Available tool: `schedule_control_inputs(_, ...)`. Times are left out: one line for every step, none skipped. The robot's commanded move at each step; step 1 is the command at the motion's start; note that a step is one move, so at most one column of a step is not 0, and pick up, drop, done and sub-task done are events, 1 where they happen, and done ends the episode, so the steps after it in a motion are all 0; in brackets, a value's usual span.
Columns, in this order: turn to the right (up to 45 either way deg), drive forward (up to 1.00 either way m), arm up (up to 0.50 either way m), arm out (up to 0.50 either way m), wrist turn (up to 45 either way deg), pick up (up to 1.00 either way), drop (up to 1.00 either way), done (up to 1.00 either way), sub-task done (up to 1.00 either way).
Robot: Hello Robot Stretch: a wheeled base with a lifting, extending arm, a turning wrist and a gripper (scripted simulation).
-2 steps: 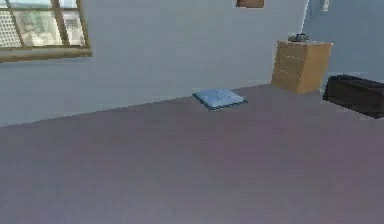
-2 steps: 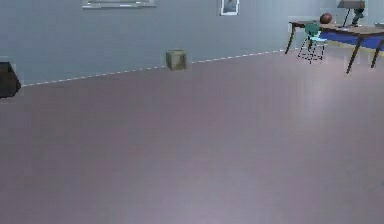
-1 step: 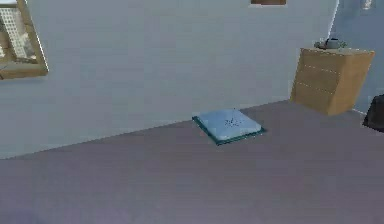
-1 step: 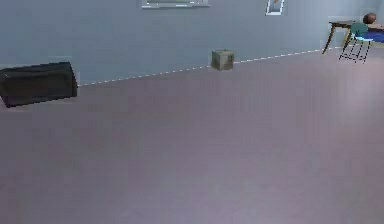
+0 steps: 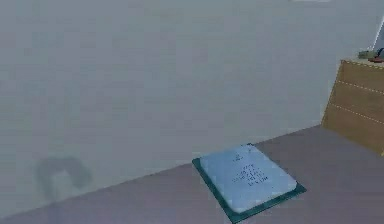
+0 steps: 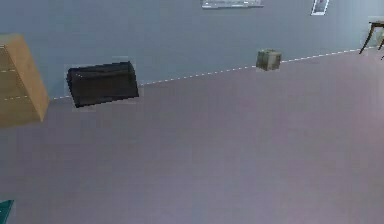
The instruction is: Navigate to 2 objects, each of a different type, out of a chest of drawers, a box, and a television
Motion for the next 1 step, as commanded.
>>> schedule_control_inputs(0.0, 0.30, 0.00, 0.00, 0.0, 0.00, 0.00, 0.00, 0.00)
